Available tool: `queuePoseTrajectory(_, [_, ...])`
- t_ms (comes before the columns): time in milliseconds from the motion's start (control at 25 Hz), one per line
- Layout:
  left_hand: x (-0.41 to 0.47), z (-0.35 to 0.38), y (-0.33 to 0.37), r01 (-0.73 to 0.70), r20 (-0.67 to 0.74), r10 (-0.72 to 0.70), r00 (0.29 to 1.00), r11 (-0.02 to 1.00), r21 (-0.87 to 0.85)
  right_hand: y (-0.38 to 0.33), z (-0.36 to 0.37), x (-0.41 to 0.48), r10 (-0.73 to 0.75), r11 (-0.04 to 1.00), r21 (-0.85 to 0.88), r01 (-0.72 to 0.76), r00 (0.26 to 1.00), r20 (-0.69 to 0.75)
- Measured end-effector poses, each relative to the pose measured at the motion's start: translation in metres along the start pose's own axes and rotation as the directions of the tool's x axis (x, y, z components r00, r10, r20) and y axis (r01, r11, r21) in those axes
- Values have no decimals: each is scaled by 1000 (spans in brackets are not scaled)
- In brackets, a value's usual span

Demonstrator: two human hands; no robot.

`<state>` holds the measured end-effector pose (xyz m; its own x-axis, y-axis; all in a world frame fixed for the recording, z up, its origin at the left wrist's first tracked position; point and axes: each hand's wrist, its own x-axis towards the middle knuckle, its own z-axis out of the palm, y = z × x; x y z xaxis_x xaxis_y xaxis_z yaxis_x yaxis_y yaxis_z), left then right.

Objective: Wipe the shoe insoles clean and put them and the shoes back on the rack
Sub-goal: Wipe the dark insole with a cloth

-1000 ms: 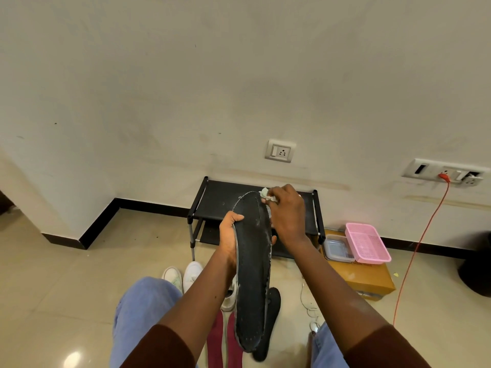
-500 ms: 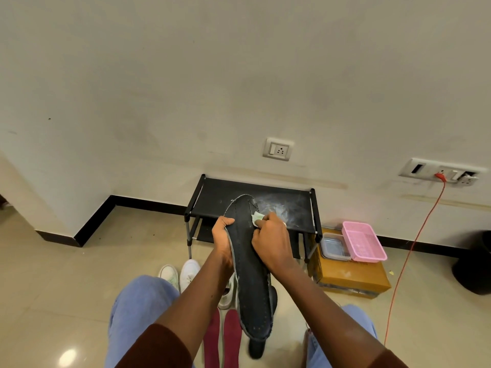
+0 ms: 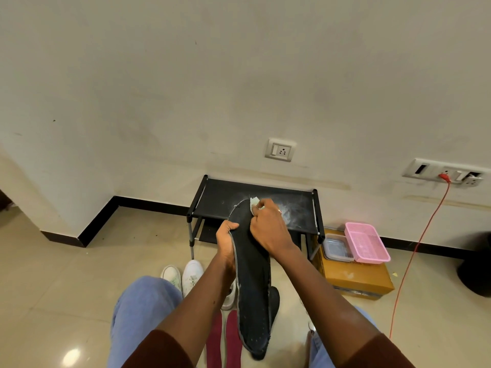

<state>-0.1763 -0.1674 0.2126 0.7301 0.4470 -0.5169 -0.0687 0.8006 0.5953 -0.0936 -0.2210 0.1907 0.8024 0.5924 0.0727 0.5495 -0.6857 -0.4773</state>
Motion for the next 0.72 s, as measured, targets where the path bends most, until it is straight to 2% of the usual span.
queuePoseTrajectory(80, [1, -1, 3, -17, -43, 18, 999, 1000, 25, 4, 0, -3, 44, 999, 0, -44, 997, 60])
queuePoseTrajectory(200, [0, 4, 8, -32, -56, 38, 998, 994, 101, 12, -6, -3, 53, 998, 26, -54, 998, 28])
queuePoseTrajectory(360, [-12, 12, 10, 14, 29, -21, 999, 971, 240, 16, -17, -1, 169, 954, 273, -124, 975, -147])
queuePoseTrajectory(440, [-11, 11, 8, 25, 39, -38, 999, 961, 276, 13, -19, 1, 238, 906, 395, -152, 955, -178])
queuePoseTrajectory(600, [-11, 7, 1, 69, 72, -92, 993, 958, 280, 6, -20, 11, 284, 855, 479, -201, 953, -107])
queuePoseTrajectory(720, [-4, 0, -2, 115, 85, -136, 987, 970, 213, 13, -20, 18, 396, 733, 614, -293, 917, -36])
